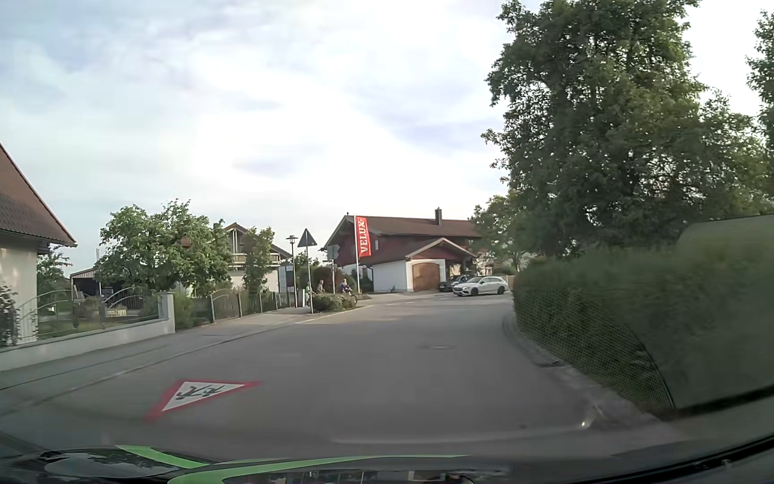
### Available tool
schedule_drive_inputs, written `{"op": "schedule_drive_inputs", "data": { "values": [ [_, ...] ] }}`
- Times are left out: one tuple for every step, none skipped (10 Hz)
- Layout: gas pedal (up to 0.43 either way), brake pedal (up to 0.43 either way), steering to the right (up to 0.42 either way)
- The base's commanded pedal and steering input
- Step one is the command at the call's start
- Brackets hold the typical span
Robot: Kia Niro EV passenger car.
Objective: Follow the waypoints while adhering to traffic rules and regulations
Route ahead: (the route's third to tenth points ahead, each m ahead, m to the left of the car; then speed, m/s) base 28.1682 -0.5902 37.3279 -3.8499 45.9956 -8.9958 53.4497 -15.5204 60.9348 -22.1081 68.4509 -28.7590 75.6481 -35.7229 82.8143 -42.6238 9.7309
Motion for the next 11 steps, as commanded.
{"op": "schedule_drive_inputs", "data": {
  "values": [
    [0.059,0.000,0.023],
    [0.059,0.000,0.023],
    [0.059,0.000,0.025],
    [0.059,0.000,0.029],
    [0.059,0.000,0.031],
    [0.059,0.000,0.032],
    [0.059,0.000,0.032],
    [0.059,0.000,0.034],
    [0.059,0.000,0.035],
    [0.059,0.000,0.038],
    [0.059,0.000,0.040]
  ]
}}
